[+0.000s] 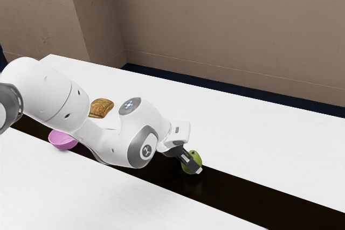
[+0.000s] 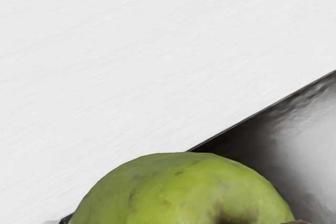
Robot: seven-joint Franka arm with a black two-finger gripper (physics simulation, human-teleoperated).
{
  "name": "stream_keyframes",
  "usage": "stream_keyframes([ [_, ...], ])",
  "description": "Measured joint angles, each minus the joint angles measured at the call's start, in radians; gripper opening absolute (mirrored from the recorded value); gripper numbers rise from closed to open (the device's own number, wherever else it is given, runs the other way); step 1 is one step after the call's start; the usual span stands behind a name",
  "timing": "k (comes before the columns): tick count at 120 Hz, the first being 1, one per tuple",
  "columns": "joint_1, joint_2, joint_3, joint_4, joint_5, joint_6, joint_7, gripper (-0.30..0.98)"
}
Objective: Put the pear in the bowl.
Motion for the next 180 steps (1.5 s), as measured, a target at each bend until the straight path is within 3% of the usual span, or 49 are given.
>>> stream_keyframes([
  [25, 0.0, -0.015, 0.001, -0.002, -0.001, -0.001, 0.003, 0.41],
  [41, 0.001, -0.069, 0.019, -0.02, -0.001, -0.022, 0.004, 0.29],
  [48, 0.002, -0.111, 0.039, -0.044, -0.002, -0.04, 0.004, 0.32],
  [90, 0.004, -0.222, 0.297, -0.099, 0.008, -0.212, 0.003, 0.37],
  [151, 0.006, -0.302, 0.626, -0.063, 0.184, -0.382, -0.008, 0.37],
  [180, 0.029, -0.256, 0.706, 0.015, 0.213, -0.432, -0.001, 0.37],
])
